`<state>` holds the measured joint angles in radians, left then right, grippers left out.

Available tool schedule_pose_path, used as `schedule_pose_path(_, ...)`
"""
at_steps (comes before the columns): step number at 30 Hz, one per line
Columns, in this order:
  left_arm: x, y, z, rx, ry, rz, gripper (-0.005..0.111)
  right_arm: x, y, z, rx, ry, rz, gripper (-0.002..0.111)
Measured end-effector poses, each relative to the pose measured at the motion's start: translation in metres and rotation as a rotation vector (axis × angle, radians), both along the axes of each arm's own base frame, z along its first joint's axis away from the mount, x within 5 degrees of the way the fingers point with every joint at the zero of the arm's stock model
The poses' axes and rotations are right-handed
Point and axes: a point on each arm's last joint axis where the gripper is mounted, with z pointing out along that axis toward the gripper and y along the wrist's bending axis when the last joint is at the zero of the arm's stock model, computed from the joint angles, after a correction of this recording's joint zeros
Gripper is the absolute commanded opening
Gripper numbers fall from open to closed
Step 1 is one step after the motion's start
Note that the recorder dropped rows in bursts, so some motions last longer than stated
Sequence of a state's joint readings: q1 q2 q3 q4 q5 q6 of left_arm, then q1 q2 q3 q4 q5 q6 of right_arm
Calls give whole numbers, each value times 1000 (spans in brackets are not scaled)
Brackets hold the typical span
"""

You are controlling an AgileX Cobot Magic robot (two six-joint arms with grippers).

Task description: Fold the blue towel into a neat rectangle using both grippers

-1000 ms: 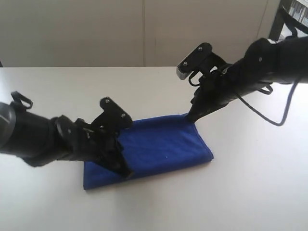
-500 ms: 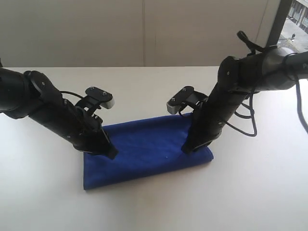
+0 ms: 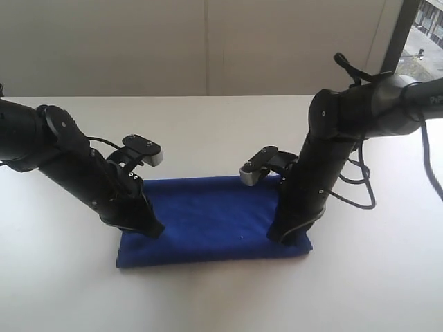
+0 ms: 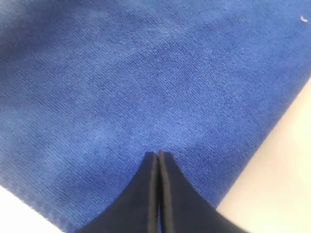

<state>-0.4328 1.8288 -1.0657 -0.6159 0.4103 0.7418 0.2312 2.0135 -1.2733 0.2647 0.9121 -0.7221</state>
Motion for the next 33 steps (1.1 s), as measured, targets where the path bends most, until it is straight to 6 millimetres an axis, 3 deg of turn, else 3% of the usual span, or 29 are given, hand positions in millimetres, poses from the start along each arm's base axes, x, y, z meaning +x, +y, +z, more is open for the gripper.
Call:
schedule_pose_path(2,-2,1,-1,15,11,-25,0,-1,1,8,-5,-29,-11,0)
schedule_pose_path(6,-3,1,-1,24,16,-38,0,19,-6,38,-53,-335,-93,0)
schedule_pose_path(9,-2,1,-2,25,6,-32,0,32,-9,30,-80,-382,-107,0)
schedule_pose_path(12,-1,1,-2,26,3,-30,0,43,-14,4,-92,-380,-133,0)
schedule_pose_path(14,-1,1,-2,26,3,-30,0,47,-14,-1,-88,-405,-138,0)
schedule_pose_path(19,-1,1,-2,26,3,-30,0,49,-14,2,-78,-435,-152,0)
schedule_pose_path(26,-1,1,-2,26,3,-30,0,55,-13,23,-43,-544,-176,0)
schedule_pose_path(33,-1,1,-2,26,3,-30,0,58,-12,4,-49,-522,-178,0)
